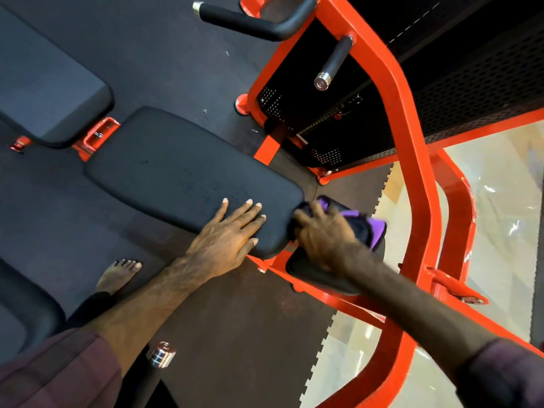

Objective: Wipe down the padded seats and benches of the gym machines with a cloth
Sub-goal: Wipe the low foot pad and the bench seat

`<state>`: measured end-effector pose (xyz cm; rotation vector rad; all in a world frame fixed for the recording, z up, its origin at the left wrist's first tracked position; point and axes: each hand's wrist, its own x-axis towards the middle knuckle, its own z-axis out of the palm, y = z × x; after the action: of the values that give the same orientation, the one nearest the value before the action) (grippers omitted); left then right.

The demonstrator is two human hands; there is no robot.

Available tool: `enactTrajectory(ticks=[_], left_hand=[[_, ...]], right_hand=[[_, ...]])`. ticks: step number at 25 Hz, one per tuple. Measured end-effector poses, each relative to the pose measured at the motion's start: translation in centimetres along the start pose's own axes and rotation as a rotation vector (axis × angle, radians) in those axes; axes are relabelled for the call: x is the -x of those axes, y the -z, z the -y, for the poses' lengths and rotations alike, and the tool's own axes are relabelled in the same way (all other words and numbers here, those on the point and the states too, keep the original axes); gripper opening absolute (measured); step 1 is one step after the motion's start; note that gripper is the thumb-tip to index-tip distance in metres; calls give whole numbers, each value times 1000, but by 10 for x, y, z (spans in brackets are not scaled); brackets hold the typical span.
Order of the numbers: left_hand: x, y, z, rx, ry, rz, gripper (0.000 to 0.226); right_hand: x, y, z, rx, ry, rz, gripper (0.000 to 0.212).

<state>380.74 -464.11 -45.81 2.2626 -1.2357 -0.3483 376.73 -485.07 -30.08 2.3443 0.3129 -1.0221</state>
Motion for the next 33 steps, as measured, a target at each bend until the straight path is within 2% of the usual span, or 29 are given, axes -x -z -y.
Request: enactTrajectory(ticks=[3,5,11,14,16,18,20,23,25,28,30,33], left_hand=[[12,5,6,4,46,4,57],[20,9,10,5,74,13,58],[52,19,27,25,181,11,61],[56,24,32,50,241,38,63],[53,30,30,80,253,48,64],[50,36,29,116,270,24,64],[48,43,32,156,308,7,64],[47,46,41,186,378,15,64],[50,45,46,212,413,27,65],[52,41,54,211,443,67,67],[47,41,62,224,476,76,70],[36,37,69,237,503,97,74]], right_hand=[[26,-16,70,-19,68,-51,30],[37,-26,83,11,93,-145,26],[110,-69,58,125,119,-328,40],[138,-79,41,106,41,-295,48],[139,-67,40,7,7,-236,50],[130,-41,39,-207,-91,-214,72],[112,-7,37,-387,-213,-355,80],[56,29,37,-549,-372,-622,60],[10,31,50,-558,-427,-569,56],[-41,-15,82,-382,-414,-316,65],[-72,-36,79,-434,-493,-332,68],[-111,-13,81,-556,-624,-295,79]])
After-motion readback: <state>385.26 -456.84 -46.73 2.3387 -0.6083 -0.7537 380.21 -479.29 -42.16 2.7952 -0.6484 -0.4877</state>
